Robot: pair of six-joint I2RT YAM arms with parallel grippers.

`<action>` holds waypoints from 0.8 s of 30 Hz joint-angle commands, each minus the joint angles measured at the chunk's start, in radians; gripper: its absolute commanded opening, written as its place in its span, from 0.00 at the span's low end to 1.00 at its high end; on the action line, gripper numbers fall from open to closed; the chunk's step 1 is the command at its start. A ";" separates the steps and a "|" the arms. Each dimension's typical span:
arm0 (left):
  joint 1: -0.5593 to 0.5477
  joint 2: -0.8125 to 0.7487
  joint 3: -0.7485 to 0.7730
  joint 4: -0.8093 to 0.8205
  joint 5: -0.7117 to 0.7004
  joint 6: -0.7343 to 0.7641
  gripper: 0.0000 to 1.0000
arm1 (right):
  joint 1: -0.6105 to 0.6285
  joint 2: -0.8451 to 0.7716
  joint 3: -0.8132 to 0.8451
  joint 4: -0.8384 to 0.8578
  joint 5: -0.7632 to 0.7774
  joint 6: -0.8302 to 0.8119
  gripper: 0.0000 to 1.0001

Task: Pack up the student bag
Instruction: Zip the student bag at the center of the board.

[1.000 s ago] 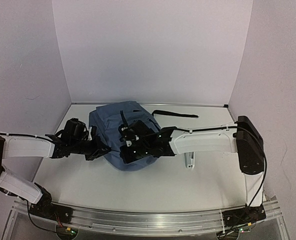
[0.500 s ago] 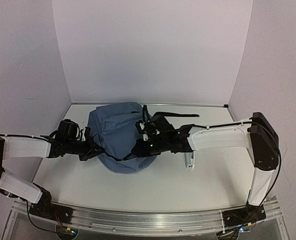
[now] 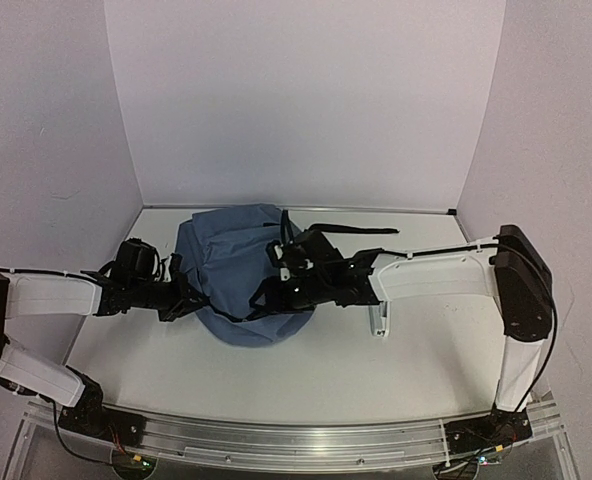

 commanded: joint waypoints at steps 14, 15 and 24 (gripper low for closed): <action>0.004 0.006 -0.004 0.073 0.004 0.010 0.00 | 0.009 0.143 0.099 0.008 -0.091 0.073 0.41; 0.004 0.008 -0.005 0.077 0.006 0.010 0.00 | 0.009 0.146 0.102 0.016 -0.099 0.076 0.40; 0.004 0.016 -0.006 0.084 0.003 0.004 0.00 | 0.010 0.175 0.113 0.053 -0.077 0.113 0.21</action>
